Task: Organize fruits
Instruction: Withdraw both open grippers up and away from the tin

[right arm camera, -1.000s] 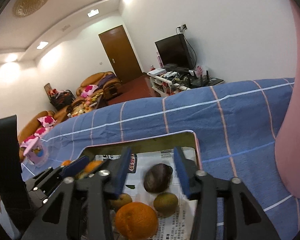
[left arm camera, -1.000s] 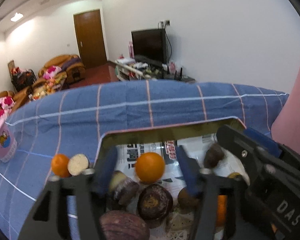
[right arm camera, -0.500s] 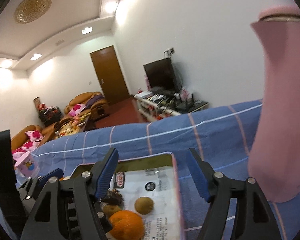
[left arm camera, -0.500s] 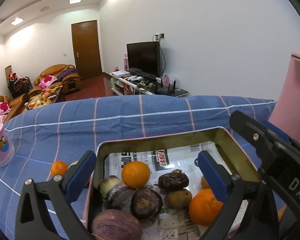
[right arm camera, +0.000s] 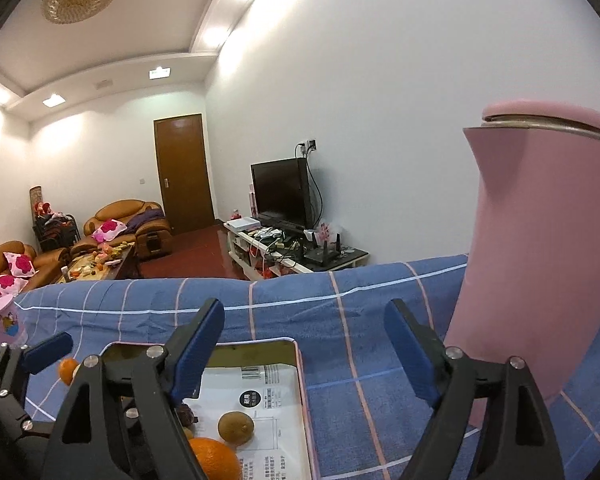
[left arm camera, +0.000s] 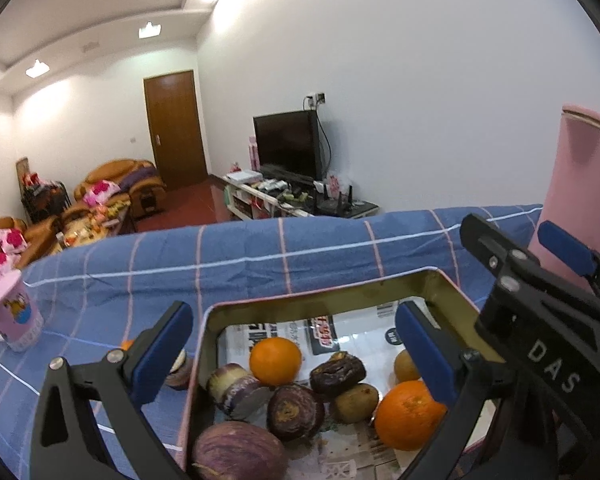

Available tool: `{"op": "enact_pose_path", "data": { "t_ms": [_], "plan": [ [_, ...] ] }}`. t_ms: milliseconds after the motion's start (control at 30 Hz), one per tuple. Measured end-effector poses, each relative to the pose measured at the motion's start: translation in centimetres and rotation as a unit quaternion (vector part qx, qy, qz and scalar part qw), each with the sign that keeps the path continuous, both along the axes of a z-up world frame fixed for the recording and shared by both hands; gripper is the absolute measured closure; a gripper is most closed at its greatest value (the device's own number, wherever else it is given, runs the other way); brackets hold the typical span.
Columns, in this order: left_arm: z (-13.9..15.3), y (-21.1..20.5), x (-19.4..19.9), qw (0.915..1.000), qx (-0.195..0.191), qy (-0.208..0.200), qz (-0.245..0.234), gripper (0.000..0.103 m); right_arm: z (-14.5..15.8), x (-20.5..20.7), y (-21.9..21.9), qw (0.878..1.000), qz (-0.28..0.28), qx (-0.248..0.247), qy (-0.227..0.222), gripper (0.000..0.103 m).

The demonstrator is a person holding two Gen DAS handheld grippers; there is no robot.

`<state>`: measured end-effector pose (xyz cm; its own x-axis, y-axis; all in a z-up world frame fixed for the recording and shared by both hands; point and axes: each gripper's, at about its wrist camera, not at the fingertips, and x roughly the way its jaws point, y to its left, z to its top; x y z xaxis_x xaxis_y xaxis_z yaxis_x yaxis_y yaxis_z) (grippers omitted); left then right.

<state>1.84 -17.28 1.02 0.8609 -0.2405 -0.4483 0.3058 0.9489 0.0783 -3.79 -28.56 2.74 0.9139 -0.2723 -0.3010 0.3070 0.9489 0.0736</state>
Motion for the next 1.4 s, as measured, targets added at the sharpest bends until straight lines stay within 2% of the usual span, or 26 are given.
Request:
{"op": "enact_pose_path", "data": {
  "t_ms": [267,400,667,767,1133,1400],
  "plan": [
    [-0.6,-0.8,-0.7,0.9988,0.015,0.032,-0.034,0.0,-0.1,-0.2,-0.4,1.0,0.003,0.005,0.012,0.019],
    [-0.5,-1.7,-1.6,0.9981,0.034,0.02,-0.047,0.0,-0.3,-0.8,-1.0,0.999,-0.016,0.019,0.021,0.019],
    [0.0,-1.5,-3.6,0.9967,0.043,0.001,-0.069,0.0,-0.6,-2.4,-2.0,0.998,-0.042,0.047,0.02,0.019],
    [0.0,-0.9,-4.0,0.9962,0.055,-0.007,-0.067,0.0,-0.8,-2.8,-2.0,0.998,-0.033,0.053,0.026,0.019],
    [0.1,3.5,-3.1,0.9983,0.033,0.011,-0.047,0.0,-0.7,-3.6,1.2,0.999,-0.007,0.026,0.039,0.019],
    [0.0,5.5,-3.0,0.9982,0.047,0.001,-0.037,0.0,-0.7,-3.8,3.8,0.999,0.019,0.013,0.041,0.019]
  ]
}}
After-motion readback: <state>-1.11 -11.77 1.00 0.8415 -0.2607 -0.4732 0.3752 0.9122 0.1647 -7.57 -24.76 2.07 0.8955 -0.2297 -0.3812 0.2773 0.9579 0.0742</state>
